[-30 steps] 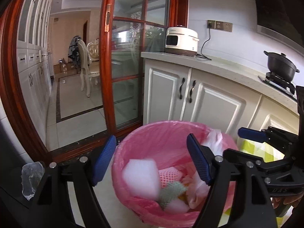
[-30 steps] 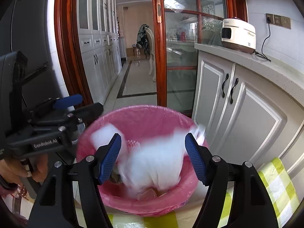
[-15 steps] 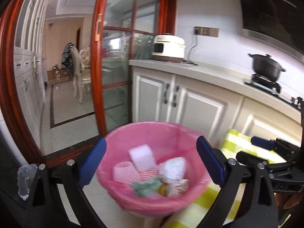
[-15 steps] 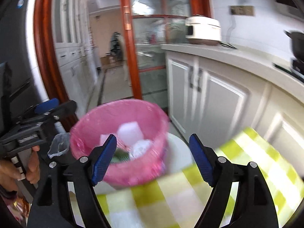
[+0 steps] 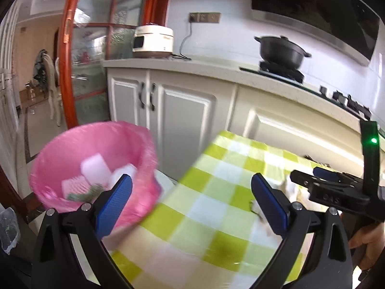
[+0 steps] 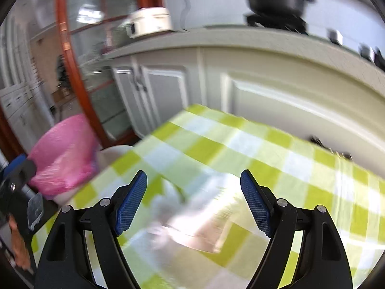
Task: Collect trash
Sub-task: 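Move both grippers back over the table toward the last tissue and paper cup, then grasp the white tissue with the left gripper while the right gripper grasps the white printed paper cup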
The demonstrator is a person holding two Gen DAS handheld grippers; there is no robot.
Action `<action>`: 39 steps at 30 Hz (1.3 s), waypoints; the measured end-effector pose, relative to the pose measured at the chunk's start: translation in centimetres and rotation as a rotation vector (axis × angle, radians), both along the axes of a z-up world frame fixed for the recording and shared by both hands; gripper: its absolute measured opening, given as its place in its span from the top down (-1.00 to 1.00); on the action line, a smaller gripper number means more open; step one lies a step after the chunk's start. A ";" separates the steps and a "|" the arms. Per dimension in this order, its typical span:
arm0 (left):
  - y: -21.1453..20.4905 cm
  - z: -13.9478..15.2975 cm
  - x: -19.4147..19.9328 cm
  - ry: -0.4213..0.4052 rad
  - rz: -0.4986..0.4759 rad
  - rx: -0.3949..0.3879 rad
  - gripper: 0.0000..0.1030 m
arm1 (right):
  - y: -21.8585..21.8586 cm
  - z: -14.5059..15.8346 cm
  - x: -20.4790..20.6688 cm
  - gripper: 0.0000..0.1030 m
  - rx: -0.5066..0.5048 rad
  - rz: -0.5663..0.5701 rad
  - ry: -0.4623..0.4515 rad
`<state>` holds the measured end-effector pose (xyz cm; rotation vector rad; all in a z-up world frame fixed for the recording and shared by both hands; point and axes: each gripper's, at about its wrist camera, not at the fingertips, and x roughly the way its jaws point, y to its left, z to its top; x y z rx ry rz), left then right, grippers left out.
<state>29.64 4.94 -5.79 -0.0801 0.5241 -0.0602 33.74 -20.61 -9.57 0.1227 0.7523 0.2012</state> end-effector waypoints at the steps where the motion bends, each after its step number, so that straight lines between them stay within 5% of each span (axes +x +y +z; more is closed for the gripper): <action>1: -0.7 -0.4 0.2 0.004 -0.006 0.007 -0.86 | -0.4 -0.6 0.3 -0.47 0.001 -0.014 0.012; 15: -2.6 -3.4 1.9 0.048 0.045 0.032 -0.86 | -0.9 -5.4 2.3 -0.47 0.072 -0.042 0.116; 17: -3.1 -3.8 2.3 0.064 0.040 0.026 -0.86 | -1.2 -5.8 2.2 -0.36 0.089 -0.029 0.131; 18: -3.4 -4.0 2.4 0.072 0.037 0.024 -0.86 | -1.3 -5.8 2.1 -0.14 0.095 -0.021 0.135; 22: -4.7 -4.8 2.9 0.098 0.024 0.021 -0.86 | -2.8 -5.8 1.1 0.04 0.091 -0.011 0.127; 33: -12.1 -7.2 5.0 0.170 -0.055 0.039 -0.85 | -9.2 -4.9 -2.3 0.07 0.090 -0.060 0.083; 39: -15.2 -9.1 6.7 0.264 -0.105 0.080 -0.14 | -10.7 -4.8 -3.1 0.07 0.097 -0.074 0.073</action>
